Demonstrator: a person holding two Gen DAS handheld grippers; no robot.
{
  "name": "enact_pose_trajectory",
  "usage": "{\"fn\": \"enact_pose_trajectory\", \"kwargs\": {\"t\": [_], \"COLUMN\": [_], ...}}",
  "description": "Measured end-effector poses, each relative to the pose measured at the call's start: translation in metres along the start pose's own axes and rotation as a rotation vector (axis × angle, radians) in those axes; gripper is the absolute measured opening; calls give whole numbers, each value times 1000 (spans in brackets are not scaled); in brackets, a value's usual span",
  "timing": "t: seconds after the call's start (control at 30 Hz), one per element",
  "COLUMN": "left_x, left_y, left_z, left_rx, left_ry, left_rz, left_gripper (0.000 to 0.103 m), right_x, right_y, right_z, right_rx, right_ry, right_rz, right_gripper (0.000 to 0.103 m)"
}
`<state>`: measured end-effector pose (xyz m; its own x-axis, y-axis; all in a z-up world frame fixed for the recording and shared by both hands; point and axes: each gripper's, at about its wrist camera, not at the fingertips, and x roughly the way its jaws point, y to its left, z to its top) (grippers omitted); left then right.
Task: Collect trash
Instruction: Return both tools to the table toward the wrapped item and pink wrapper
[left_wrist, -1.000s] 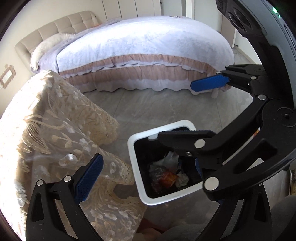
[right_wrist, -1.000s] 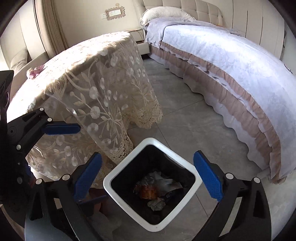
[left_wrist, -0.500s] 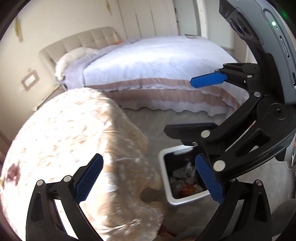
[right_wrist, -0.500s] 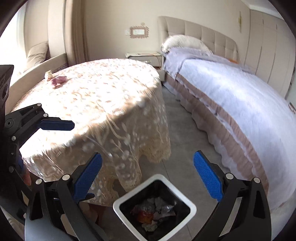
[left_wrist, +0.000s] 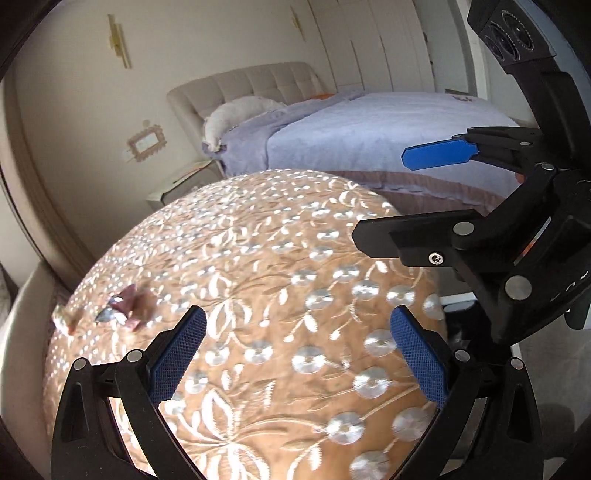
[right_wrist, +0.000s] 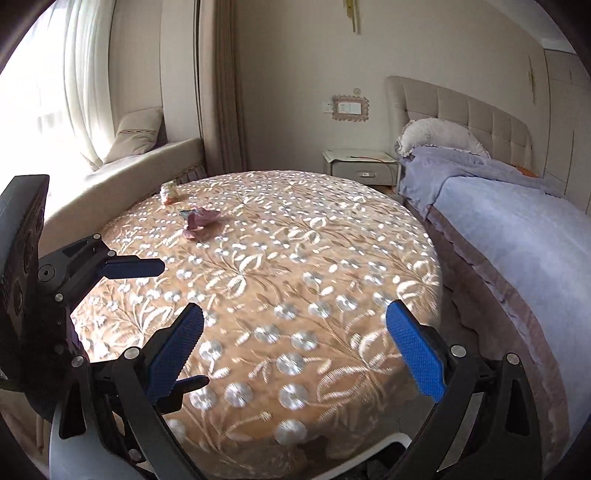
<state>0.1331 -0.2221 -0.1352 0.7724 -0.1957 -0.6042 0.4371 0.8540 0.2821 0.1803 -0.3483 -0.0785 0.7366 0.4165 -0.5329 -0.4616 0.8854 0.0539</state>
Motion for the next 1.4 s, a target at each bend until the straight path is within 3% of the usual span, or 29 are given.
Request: {"fn": "enact_pose_trajectory", "kwargs": {"t": [0.47, 0.67, 0.97, 1.13, 1.4], "left_x": [-23, -32, -28, -12, 21], "left_y": [156, 215, 298, 345, 409], "left_z": [-27, -39, -52, -60, -62], "left_rx": [-252, -339, -444, -475, -533], "left_ry": [-21, -43, -51, -60, -59], "left_rz": [220, 353, 470, 526, 523], "left_gripper": [98, 98, 98, 98, 98], "right_x": [65, 97, 154, 190, 255], "right_y": [82, 123, 182, 198, 212], "right_z": [76, 112, 162, 187, 215], "right_rx": [-121, -187, -305, -325, -335], "right_ry": [-11, -36, -78, -94, -103], "right_rz": [130, 205, 295, 323, 338], "right_gripper": [98, 98, 98, 98, 98]}}
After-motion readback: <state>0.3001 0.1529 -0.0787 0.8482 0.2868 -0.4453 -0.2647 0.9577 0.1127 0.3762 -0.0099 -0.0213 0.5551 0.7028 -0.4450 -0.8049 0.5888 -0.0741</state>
